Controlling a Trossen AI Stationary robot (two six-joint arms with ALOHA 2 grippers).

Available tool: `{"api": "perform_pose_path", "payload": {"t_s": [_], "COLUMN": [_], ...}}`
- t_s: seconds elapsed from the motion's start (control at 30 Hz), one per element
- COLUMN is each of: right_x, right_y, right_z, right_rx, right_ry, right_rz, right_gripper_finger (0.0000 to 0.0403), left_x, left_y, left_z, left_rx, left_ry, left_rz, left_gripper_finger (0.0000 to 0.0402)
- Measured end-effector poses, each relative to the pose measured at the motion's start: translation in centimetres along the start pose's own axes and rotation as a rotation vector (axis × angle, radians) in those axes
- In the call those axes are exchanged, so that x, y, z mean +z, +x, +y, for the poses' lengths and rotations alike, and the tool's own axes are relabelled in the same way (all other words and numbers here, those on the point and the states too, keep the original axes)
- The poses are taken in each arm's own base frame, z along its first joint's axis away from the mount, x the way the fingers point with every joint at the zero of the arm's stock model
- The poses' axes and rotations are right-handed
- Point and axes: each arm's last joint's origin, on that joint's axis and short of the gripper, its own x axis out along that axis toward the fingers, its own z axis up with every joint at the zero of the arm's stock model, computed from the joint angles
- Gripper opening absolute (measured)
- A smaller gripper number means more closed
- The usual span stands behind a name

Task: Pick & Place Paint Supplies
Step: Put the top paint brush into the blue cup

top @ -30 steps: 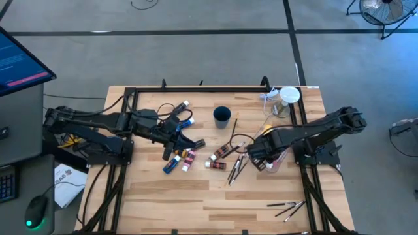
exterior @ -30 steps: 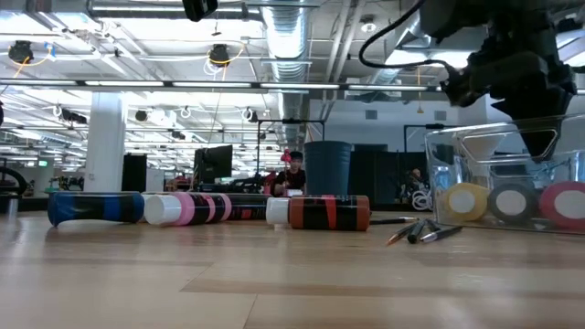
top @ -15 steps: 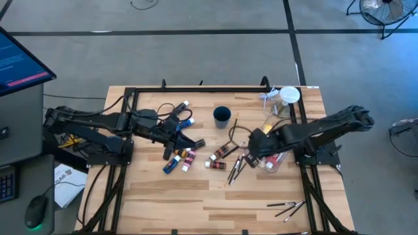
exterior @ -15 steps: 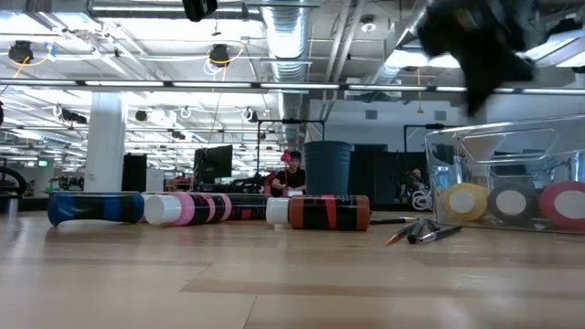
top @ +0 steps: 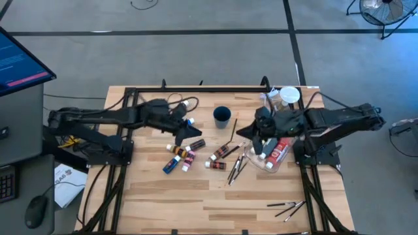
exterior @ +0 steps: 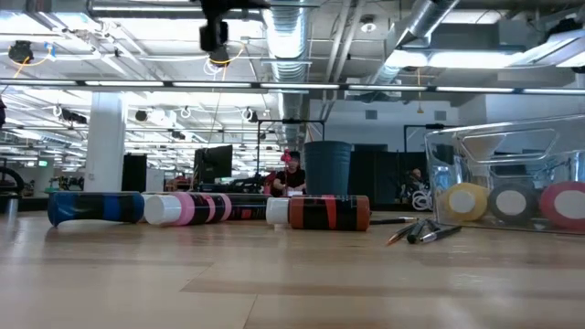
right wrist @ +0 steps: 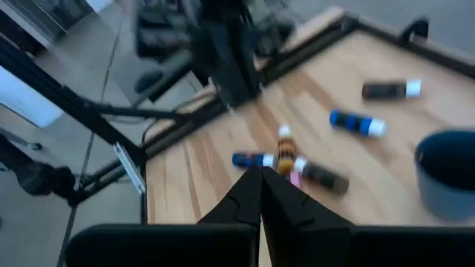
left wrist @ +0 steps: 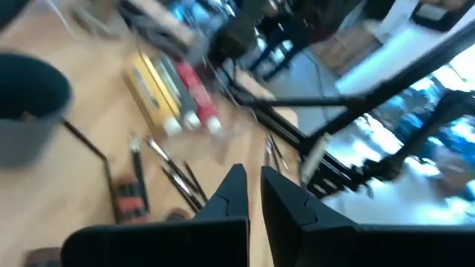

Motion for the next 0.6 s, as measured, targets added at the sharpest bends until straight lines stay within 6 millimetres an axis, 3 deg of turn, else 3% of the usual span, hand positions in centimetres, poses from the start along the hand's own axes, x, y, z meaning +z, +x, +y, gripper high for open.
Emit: {"api": "perform_pose_path", "payload": {"t_s": [0.13,0.33,0.43,0.6], "right_x": [1.1,2.6,3.3,4.2], "right_y": [-0.4,-0.2,0.0,0.0], "right_z": [-0.9,-2.1,-2.8,-3.5], "right_rx": [-0.012,0.053,0.080,0.090], "right_ry": [-0.029,-0.101,-0.089,-0.071], "right_rz": [-0.054,-0.074,-0.087,-0.138], "right_gripper_finger": [0.0000,0.0000,0.0000,0.0000], "left_x": [1.6,4.9,5.6,6.5], "left_y": [1.8,2.0,1.8,1.5], "left_z": [0.7,-1.2,-0.9,0.6], "left_rx": [-0.216,-0.662,-0.680,-0.609], "left_ry": [-0.018,0.142,0.128,0.077], "left_rz": [-0.031,-0.331,-0.440,-0.459], "left_gripper_finger": [0.0001,0.0001,0.0001,0.0001]}}
